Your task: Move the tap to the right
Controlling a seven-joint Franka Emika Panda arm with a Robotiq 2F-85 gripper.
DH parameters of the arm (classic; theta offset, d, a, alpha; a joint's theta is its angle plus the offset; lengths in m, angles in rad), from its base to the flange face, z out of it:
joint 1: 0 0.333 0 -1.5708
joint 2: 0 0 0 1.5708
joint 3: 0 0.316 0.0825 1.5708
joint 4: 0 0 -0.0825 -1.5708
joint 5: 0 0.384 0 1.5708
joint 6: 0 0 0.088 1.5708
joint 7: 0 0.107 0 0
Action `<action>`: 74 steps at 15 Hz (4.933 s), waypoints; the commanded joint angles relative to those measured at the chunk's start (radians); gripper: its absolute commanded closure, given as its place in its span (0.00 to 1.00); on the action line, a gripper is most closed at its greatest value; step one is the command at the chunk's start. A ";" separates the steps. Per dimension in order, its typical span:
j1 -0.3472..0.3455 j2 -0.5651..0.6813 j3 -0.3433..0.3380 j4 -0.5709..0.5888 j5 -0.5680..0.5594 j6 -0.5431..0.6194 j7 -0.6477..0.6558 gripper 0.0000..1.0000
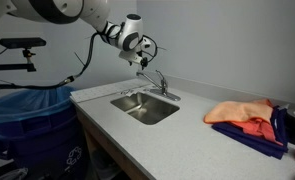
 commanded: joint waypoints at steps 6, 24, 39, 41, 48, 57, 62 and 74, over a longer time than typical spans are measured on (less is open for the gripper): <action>0.003 0.141 0.017 0.092 -0.008 0.126 0.008 0.00; -0.035 0.076 0.024 0.024 0.096 -0.101 0.114 0.00; -0.043 -0.075 0.039 -0.191 0.104 -0.144 0.054 0.00; -0.043 -0.101 0.039 -0.230 0.104 -0.137 0.042 0.00; -0.037 -0.183 0.031 -0.362 0.099 -0.125 0.017 0.00; -0.007 -0.241 0.041 -0.554 0.065 -0.261 -0.012 0.00; 0.007 -0.316 0.031 -0.542 0.015 -0.231 -0.030 0.00; 0.027 -0.142 -0.022 -0.202 -0.077 -0.053 0.027 0.00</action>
